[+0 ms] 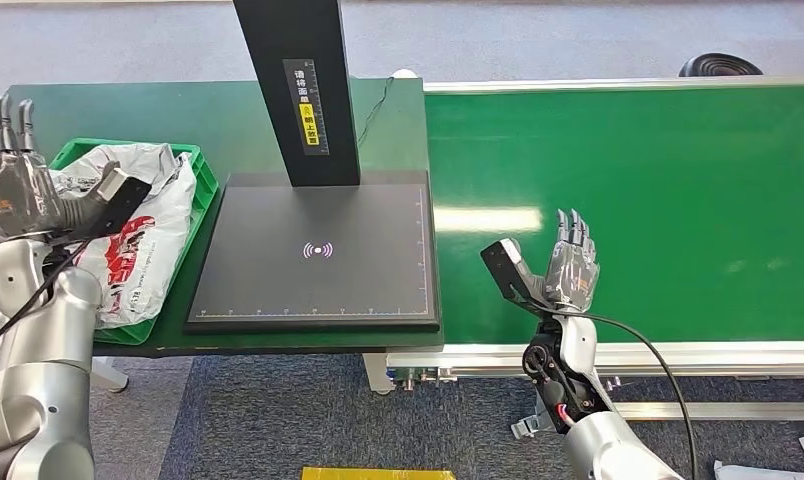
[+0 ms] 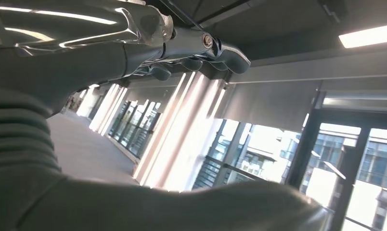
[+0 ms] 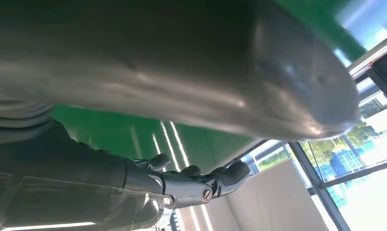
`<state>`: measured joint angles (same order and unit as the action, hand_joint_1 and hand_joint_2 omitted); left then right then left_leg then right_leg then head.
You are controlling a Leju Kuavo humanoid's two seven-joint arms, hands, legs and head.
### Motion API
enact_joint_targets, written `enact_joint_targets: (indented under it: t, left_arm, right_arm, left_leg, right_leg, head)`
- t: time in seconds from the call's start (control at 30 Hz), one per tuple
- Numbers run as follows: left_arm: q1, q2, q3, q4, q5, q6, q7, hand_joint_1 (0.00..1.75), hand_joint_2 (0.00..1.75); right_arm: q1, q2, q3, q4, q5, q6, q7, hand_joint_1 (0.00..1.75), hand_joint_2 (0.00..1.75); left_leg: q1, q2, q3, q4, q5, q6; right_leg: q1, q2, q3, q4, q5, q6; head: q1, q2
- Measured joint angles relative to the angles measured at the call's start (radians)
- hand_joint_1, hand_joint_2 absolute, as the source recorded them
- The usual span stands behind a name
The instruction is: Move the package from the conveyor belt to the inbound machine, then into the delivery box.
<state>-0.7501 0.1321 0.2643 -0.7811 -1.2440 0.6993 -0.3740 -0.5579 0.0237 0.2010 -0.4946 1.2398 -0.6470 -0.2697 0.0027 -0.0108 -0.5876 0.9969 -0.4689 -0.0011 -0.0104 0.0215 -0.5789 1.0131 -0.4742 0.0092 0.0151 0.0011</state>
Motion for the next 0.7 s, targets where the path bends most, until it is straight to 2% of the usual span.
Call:
enact_joint_targets:
  t: [0.23,0.37,0.53,0.7]
  left_arm:
    - [0.055,-0.07,-0.098,-0.054,0.067,0.0,-0.062,0.0,0.0]
    - [0.116,-0.117,-0.209,-0.115,0.147,0.0,-0.095,0.0,0.0]
    - [0.22,-0.147,-0.414,-0.219,0.203,0.0,-0.051,0.0,0.0]
    - [0.321,-0.163,-0.551,-0.34,0.2,0.0,0.019,0.0,0.0]
  right_arm:
    - [0.012,0.004,-0.007,-0.038,-0.001,0.0,-0.022,0.0,0.0]
    - [0.027,0.011,-0.022,-0.091,-0.004,0.0,-0.042,0.0,0.0]
    - [0.06,0.019,-0.047,-0.171,-0.009,0.0,-0.062,0.0,0.0]
    - [0.11,0.021,-0.059,-0.247,-0.011,0.0,-0.053,0.0,0.0]
  left_leg:
    - [0.0,0.0,0.0,0.0,0.0,0.0]
    - [0.0,-0.001,0.0,0.0,0.0,0.0]
    - [0.0,-0.001,0.0,0.0,0.0,0.0]
    - [0.0,-0.001,0.0,0.0,-0.001,0.0]
  right_leg:
    - [0.0,0.0,0.0,0.0,0.0,0.0]
    - [0.0,-0.001,0.0,0.0,0.0,0.0]
    - [0.0,-0.001,0.0,0.0,0.0,0.0]
    - [0.0,-0.001,0.0,-0.001,0.0,0.0]
  head:
    - [0.0,0.0]
    - [0.0,0.0]
    - [0.0,0.0]
    - [0.0,0.0]
